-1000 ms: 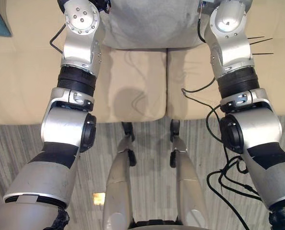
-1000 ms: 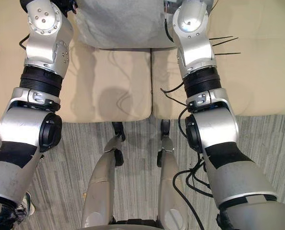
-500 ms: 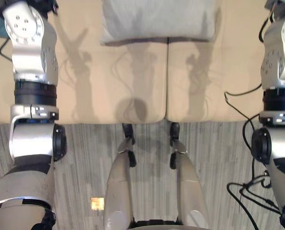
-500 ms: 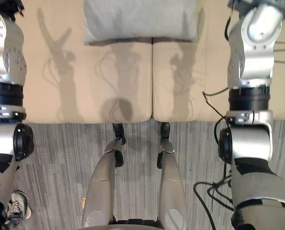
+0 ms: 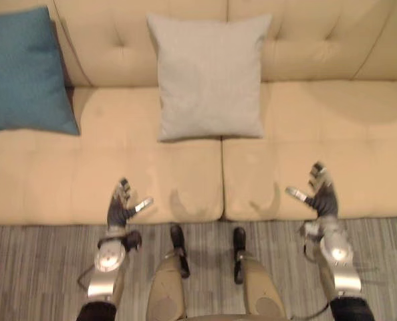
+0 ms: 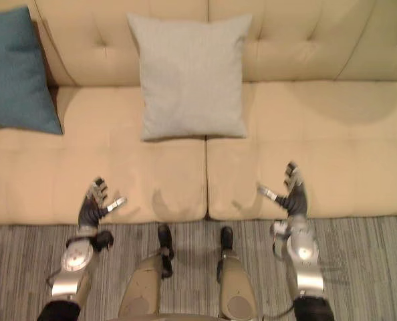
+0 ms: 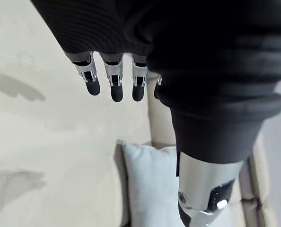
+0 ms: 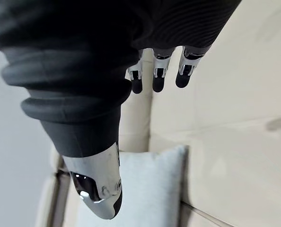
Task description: Pick up cushions and gather them together orderly.
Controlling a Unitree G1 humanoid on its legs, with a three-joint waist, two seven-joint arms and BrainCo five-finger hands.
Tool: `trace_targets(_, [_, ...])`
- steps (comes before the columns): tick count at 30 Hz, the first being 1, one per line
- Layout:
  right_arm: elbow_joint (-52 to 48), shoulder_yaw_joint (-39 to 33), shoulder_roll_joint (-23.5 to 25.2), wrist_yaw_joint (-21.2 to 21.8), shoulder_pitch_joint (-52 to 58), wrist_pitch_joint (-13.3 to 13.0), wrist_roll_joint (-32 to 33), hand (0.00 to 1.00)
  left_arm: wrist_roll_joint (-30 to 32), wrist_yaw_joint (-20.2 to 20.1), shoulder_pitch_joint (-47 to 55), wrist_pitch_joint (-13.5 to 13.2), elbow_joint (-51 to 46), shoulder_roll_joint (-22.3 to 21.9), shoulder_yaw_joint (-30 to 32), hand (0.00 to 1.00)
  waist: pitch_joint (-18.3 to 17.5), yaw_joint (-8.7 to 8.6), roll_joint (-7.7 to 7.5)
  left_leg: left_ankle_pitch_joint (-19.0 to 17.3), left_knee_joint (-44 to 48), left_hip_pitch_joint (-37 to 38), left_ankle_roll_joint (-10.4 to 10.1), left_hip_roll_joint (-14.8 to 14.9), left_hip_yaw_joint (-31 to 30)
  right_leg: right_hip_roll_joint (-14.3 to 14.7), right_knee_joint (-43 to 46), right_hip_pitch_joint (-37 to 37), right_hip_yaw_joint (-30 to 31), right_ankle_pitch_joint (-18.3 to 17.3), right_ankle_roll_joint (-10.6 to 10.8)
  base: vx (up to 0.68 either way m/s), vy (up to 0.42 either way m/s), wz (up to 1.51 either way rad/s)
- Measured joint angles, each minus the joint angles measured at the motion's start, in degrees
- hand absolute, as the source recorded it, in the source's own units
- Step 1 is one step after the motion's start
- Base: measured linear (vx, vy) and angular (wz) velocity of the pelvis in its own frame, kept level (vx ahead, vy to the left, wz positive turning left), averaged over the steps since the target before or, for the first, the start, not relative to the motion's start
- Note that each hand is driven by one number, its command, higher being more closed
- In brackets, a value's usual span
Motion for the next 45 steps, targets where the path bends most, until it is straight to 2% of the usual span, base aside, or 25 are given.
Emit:
trace_targets(3, [10.86,2.68,1.05,3.76,4.37,0.30,-5.25,0.00,5.02,-2.70,3.45,0.14,8.95,-0.60,-1.09,0.00,-4.00,-0.44,-0.49,-0.08,-3.37,6.74,-0.12,-0.62,1.54,-0.09,-2.26,5.23,1.28,-0.01,0.07,0.09,0.001,-0.19])
trace_targets(6, [18.43,3.76,1.26,5.62,6.16,1.31,-9.80,0.00,9.60,-4.08,4.83,0.50,15.29,-0.82,-1.12,0.00,-6.19,-1.24,-1.01,0.21,-6.24,11.31,-0.60,-1.11,2.58,-0.24,-3.75,8.56,2.02,-0.03,0.25,0.07,0.012,-0.18])
trace_targets(12, [27.09,3.80,1.29,6.06,7.51,2.77,-14.20,0.00,13.10,-4.32,6.81,1.38,20.29,-1.37,-1.10,0.00,-8.57,-1.34,-2.12,0.31,-9.41,18.39,-0.82,-1.91,5.73,-0.26,-3.59,11.63,5.51,-0.74,1.03,0.01,0.025,-0.29])
trace_targets(15, [27.53,4.45,1.29,5.92,5.65,3.65,-14.76,0.00,12.86,-3.97,6.00,1.35,20.42,-1.23,-0.85,0.00,-7.97,-1.37,-3.07,-1.09,-6.09,15.90,-0.56,-2.12,7.63,-0.41,-2.07,8.46,8.60,0.54,1.94,-0.06,0.029,-0.40])
trace_targets(17, [27.24,5.29,1.19,5.71,4.46,3.60,-14.75,0.00,12.82,-3.91,4.73,1.34,20.04,-0.69,-0.83,0.00,-7.59,-1.33,-3.90,-3.05,-0.12,11.13,1.88,-1.94,7.39,-0.63,0.51,4.76,9.39,2.12,3.53,-0.13,0.020,-0.42])
trace_targets(18, [27.50,5.70,0.89,5.66,3.35,3.59,-14.74,0.00,12.76,-3.69,4.23,1.36,19.36,-0.87,-0.45,0.00,-6.90,-0.62,-2.92,-3.86,2.25,8.58,2.84,0.03,6.07,0.37,2.40,2.37,8.52,3.49,4.53,-0.21,0.000,-0.15])
trace_targets(19, [28.10,6.55,1.23,5.47,2.31,3.80,-14.72,0.00,12.73,-3.57,3.42,1.44,19.21,-0.74,-0.47,0.00,-4.90,-1.56,-2.29,-4.15,4.50,7.60,2.82,1.08,5.29,0.04,20.30,-1.64,5.09,-4.18,1.39,-0.24,-0.007,0.13])
trace_targets(20, [28.15,7.04,1.35,5.52,3.24,3.81,-14.73,0.00,12.71,-3.53,3.42,1.53,19.00,-0.38,-0.56,0.00,-4.60,-1.41,-1.98,-4.34,4.91,8.16,3.14,0.96,4.29,-0.26,30.44,-2.61,3.75,-7.97,1.02,-0.15,-0.016,0.51])
trace_targets(22, [28.65,8.13,1.69,5.55,4.01,3.78,-14.72,0.00,12.62,-3.20,4.57,1.76,18.08,-0.30,-0.44,0.00,-4.83,-1.13,-2.60,-4.04,5.23,8.65,2.89,0.94,2.93,-0.28,41.65,-1.11,2.49,-11.70,2.81,-0.11,-0.060,0.41])
trace_targets(23, [28.74,8.31,1.80,5.62,4.06,3.64,-14.72,0.00,12.10,-2.56,5.38,1.97,17.82,-0.28,-0.43,0.00,-5.17,-0.60,-3.13,-3.21,5.17,7.93,2.59,0.70,2.33,-0.49,43.08,1.68,2.18,-13.26,4.49,-0.21,-0.149,0.40])
trace_targets(24, [28.64,8.22,1.80,5.55,4.45,3.58,-14.73,0.00,11.76,-2.35,5.96,2.38,17.06,-0.57,-0.36,0.00,-5.66,-0.11,-4.16,-1.62,5.08,6.56,2.15,-0.03,1.61,-1.43,40.26,4.72,1.63,-14.16,4.93,-0.25,-0.211,0.39])
trace_targets(25, [28.62,8.15,1.69,5.31,4.17,3.59,-14.73,0.00,11.63,-2.25,5.91,2.46,16.72,-0.44,-0.20,0.00,-6.03,0.34,-4.64,-0.21,5.22,5.19,1.70,-0.27,1.10,-1.57,35.65,5.87,1.34,-17.28,4.53,-0.19,-0.198,0.21])
trace_targets(26, [28.48,7.75,1.46,4.48,2.82,3.64,-14.72,0.00,11.59,-2.12,5.44,2.54,16.00,-1.41,0.50,0.00,-6.30,1.40,-4.61,2.37,4.27,2.98,1.03,0.25,0.91,-0.19,28.89,6.70,0.66,-19.59,1.99,-0.28,-0.210,-0.10])
trace_targets(27, [28.22,7.51,0.91,3.66,0.90,3.55,-14.69,0.00,11.59,-2.07,5.35,2.50,15.55,-2.71,0.49,0.00,-5.67,2.22,-2.63,5.27,1.80,0.69,-0.07,1.62,0.17,1.90,21.84,7.09,-0.76,-20.61,-0.56,-0.22,-0.128,-0.16])
trace_targets(28, [28.00,7.40,0.40,3.32,-0.29,3.55,-14.69,0.00,11.59,-2.06,4.81,2.59,15.87,-3.46,0.41,0.00,-4.56,1.99,-0.91,6.67,0.49,-0.04,-0.85,2.74,-0.62,3.44,19.37,7.55,-1.57,-19.99,-2.89,-0.34,-0.155,0.00])
trace_targets(29, [28.02,7.29,-0.24,3.21,-0.74,3.73,-14.70,0.00,11.58,-2.02,4.42,2.84,15.88,-4.46,0.16,0.00,-3.29,1.65,1.33,7.42,-2.20,0.08,-2.42,4.08,-2.04,5.17,18.27,7.41,-3.32,-17.98,-4.08,-0.41,-0.122,0.26])
trace_targets(30, [27.93,6.47,0.19,3.18,0.06,4.07,-14.70,0.00,11.48,-1.72,4.39,2.91,15.65,-4.58,-0.58,0.00,-3.00,1.63,0.88,5.21,-3.06,0.46,-5.01,3.90,-2.03,4.63,17.29,6.73,-4.14,-16.47,-5.38,-0.49,-0.139,0.30])
trace_targets(31, [27.82,5.55,0.48,3.15,0.19,4.09,-14.69,0.00,11.49,-1.71,4.43,2.88,15.23,-4.64,-0.92,0.00,-2.75,1.67,0.25,4.61,0.08,0.05,-4.15,3.22,-2.23,3.87,17.27,6.44,-4.28,-16.13,-5.69,-0.45,-0.110,0.24])
trace_targets(32, [27.80,4.38,0.60,2.78,0.21,4.26,-14.68,0.00,11.51,-1.77,4.60,2.87,14.96,-4.92,-1.10,0.00,-2.40,1.65,-0.34,3.15,6.82,-0.16,-2.05,2.04,-3.02,2.67,17.19,6.20,-4.39,-15.58,-6.16,-0.31,-0.073,0.11])
trace_targets(33, [27.43,3.72,0.30,2.14,0.70,4.30,-14.68,0.00,11.54,-1.82,5.05,2.87,14.95,-5.48,-1.12,0.00,-2.48,1.49,-0.87,-0.14,13.93,0.26,-1.15,0.71,-3.84,2.25,16.55,5.44,-3.74,-15.01,-6.53,-0.26,-0.052,0.00])
trace_targets(36, [26.82,2.88,-0.39,2.14,1.05,4.33,-14.71,0.00,11.52,-1.92,6.44,2.86,14.88,-6.27,-1.08,0.00,-3.20,1.62,0.94,-10.04,16.83,5.58,-2.03,-1.02,-6.53,2.92,14.81,4.02,-1.20,-12.39,-4.94,-0.15,0.044,-0.33])
trace_targets(38, [26.76,2.84,-0.28,2.21,1.06,4.33,-14.73,0.00,10.86,-1.92,6.89,2.84,14.89,-6.71,-1.07,0.00,-3.66,1.63,1.82,-12.39,10.77,9.91,-2.61,-1.72,-7.29,3.75,14.19,3.33,0.36,-11.01,-4.03,-0.11,0.076,-0.41])
trace_targets(39, [26.78,2.78,-0.16,2.20,1.14,4.35,-14.73,0.00,10.55,-1.92,7.12,2.84,14.90,-6.79,-1.07,0.00,-3.79,1.64,2.03,-13.45,8.48,11.18,-2.94,-1.70,-7.30,3.87,13.94,3.24,0.70,-10.57,-3.74,-0.12,0.103,-0.35])
trace_targets(42, [26.73,2.10,1.06,2.23,2.61,4.51,-14.76,0.00,10.42,-1.91,6.61,2.87,14.89,-6.86,-1.09,0.00,-4.82,1.40,1.17,-13.06,5.30,12.26,-3.20,-2.61,-5.61,3.48,9.65,3.75,2.81,-7.39,-2.09,-0.13,0.140,-0.32])
trace_targets(45, [26.74,0.65,1.79,2.00,3.04,4.73,-14.68,0.00,10.41,-1.91,6.24,2.92,14.95,-6.85,-1.08,0.00,-5.06,0.12,0.79,-13.30,5.10,12.15,-2.81,-3.03,-2.64,3.20,6.18,3.68,5.45,-4.13,-0.83,-0.04,0.133,-0.59])
